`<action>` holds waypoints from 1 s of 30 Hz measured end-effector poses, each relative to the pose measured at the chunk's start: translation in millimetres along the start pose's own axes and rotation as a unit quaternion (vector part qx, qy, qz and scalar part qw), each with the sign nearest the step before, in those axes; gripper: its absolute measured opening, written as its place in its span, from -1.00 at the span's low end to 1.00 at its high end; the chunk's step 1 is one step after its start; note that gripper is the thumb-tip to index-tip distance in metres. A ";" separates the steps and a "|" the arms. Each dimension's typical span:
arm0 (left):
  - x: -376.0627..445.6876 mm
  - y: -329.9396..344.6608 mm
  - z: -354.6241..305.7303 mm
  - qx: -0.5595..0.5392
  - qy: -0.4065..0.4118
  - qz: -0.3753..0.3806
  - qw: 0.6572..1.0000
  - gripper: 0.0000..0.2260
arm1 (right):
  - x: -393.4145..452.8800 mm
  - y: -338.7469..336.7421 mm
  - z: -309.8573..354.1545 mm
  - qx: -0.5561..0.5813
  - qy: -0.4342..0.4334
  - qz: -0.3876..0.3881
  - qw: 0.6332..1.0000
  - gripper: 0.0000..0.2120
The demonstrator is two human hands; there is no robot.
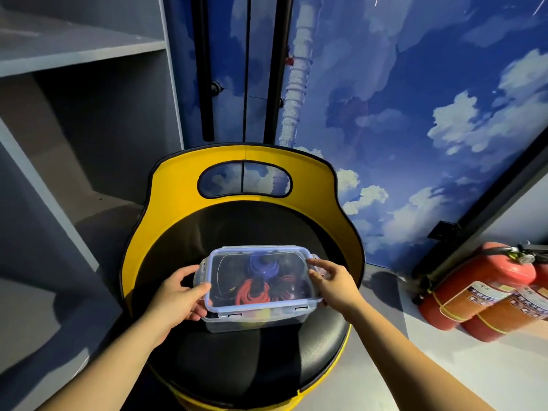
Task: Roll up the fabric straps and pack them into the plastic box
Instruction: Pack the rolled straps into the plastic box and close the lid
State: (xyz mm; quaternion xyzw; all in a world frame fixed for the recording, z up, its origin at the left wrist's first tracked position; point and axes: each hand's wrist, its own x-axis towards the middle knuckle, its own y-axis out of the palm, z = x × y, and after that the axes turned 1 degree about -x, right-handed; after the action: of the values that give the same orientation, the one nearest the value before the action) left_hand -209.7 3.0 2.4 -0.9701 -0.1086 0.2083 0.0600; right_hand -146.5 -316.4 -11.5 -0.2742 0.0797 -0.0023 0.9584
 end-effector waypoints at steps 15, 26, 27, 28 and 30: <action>1.8 -0.6 5.9 0.140 0.020 -0.016 0.990 -0.56 | -1.4 3.5 -5.0 -0.125 -0.049 -0.003 0.991 -0.73; 6.1 -2.1 5.7 0.221 0.014 -0.006 0.975 -0.39 | 3.0 8.2 -8.8 -0.201 -0.059 -0.012 0.978 -0.68; 7.2 -2.0 6.5 0.222 0.015 -0.010 0.975 -0.39 | 1.8 7.6 -7.8 -0.212 -0.057 -0.009 0.975 -0.68; 7.9 -1.2 7.1 0.220 0.020 -0.015 0.975 -0.40 | 1.2 7.4 -7.4 -0.218 -0.057 -0.008 0.974 -0.68; 11.5 -0.3 10.6 0.203 0.030 -0.019 0.979 -0.43 | 0.6 7.2 -7.7 -0.212 -0.056 -0.005 0.976 -0.68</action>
State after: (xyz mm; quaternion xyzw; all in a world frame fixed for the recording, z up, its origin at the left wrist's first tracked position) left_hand -204.0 6.8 -11.7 -0.9414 -0.0810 0.1959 0.2625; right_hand -147.3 -314.4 -21.8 -0.4711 0.0230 0.0254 0.8814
